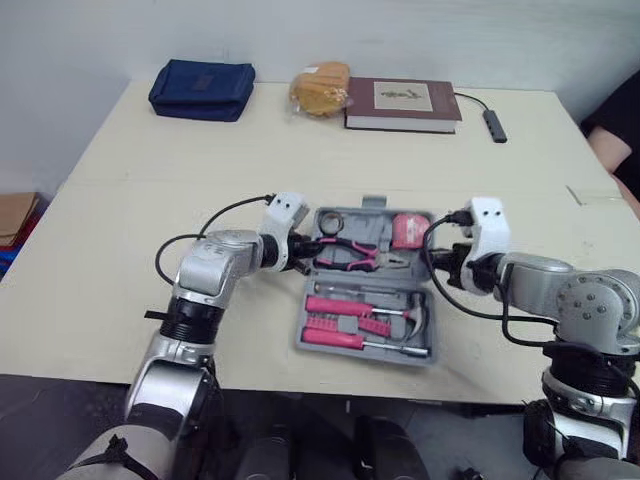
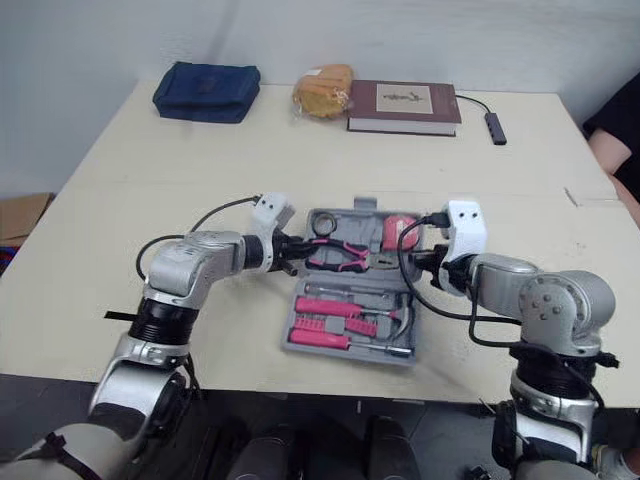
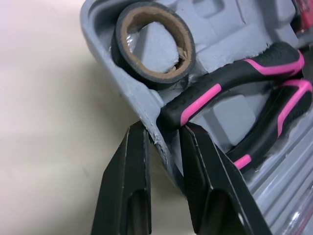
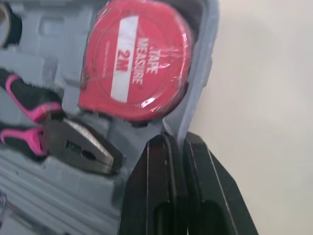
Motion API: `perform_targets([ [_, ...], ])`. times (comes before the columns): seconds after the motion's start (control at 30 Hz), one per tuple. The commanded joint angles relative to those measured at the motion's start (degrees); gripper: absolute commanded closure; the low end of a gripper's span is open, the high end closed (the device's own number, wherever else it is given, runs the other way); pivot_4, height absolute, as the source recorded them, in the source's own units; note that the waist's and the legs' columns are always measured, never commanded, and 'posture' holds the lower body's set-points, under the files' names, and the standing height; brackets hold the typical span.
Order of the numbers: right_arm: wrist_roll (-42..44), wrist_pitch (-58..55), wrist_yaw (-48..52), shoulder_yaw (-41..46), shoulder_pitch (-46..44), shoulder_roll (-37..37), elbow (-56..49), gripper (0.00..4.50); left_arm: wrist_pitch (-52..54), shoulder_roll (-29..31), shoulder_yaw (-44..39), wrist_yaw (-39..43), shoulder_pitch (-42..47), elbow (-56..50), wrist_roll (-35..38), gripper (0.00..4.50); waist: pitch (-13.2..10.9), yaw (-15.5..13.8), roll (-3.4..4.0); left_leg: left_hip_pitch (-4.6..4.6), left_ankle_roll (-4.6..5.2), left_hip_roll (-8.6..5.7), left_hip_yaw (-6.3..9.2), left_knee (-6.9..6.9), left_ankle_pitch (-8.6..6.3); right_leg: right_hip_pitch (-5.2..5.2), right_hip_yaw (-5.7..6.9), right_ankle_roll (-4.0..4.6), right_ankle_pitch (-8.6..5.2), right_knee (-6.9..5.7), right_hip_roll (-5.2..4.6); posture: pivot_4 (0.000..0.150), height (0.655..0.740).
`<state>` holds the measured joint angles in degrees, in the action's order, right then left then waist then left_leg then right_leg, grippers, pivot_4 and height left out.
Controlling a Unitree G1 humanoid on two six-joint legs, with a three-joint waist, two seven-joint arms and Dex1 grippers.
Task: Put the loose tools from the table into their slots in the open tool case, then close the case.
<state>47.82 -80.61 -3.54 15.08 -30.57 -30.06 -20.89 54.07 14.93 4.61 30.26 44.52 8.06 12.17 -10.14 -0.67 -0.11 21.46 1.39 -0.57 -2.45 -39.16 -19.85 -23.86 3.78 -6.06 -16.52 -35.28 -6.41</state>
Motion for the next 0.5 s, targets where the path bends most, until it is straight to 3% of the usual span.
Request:
perform_targets([
  [0.03,-9.77,15.96,8.23,-6.25,6.84,-6.54,-5.05,4.50,-13.54,0.65,-3.00,0.38,-1.01,1.48,-0.31,4.23,0.00,-0.31,-0.01,0.00,0.00,-0.04,-0.03,0.02,0.00,-0.01,0.03,-0.01,0.00,0.04,0.01,0.150,0.7400],
  [0.2,-27.51,41.79,13.91,-15.08,17.94,-12.26,-1.49,4.50,-27.11,2.11,-2.40,1.35,-4.03,4.90,-2.18,4.23,-0.01,-0.51,-0.02,-0.17,0.02,-0.03,-0.38,0.03,0.00,0.01,0.22,-0.11,0.06,0.03,0.08,0.150,0.7400],
  [0.33,-43.48,66.76,13.54,-20.47,26.20,-14.51,6.07,4.50,-54.45,4.46,-0.61,4.78,-9.64,9.17,-6.14,4.23,0.00,-0.58,-0.03,-0.29,0.02,-0.03,-0.45,0.03,0.00,0.06,0.16,-0.13,0.07,0.03,0.07,0.150,0.7400],
  [0.5,-58.64,84.52,9.11,-24.06,31.22,-15.73,14.75,4.50,-67.35,5.74,-0.23,6.98,-14.07,12.25,-6.76,4.23,0.03,-0.44,-0.05,-0.45,0.01,0.02,-0.45,0.01,0.00,0.22,0.19,-0.12,0.07,0.19,0.08,0.150,0.7400],
])
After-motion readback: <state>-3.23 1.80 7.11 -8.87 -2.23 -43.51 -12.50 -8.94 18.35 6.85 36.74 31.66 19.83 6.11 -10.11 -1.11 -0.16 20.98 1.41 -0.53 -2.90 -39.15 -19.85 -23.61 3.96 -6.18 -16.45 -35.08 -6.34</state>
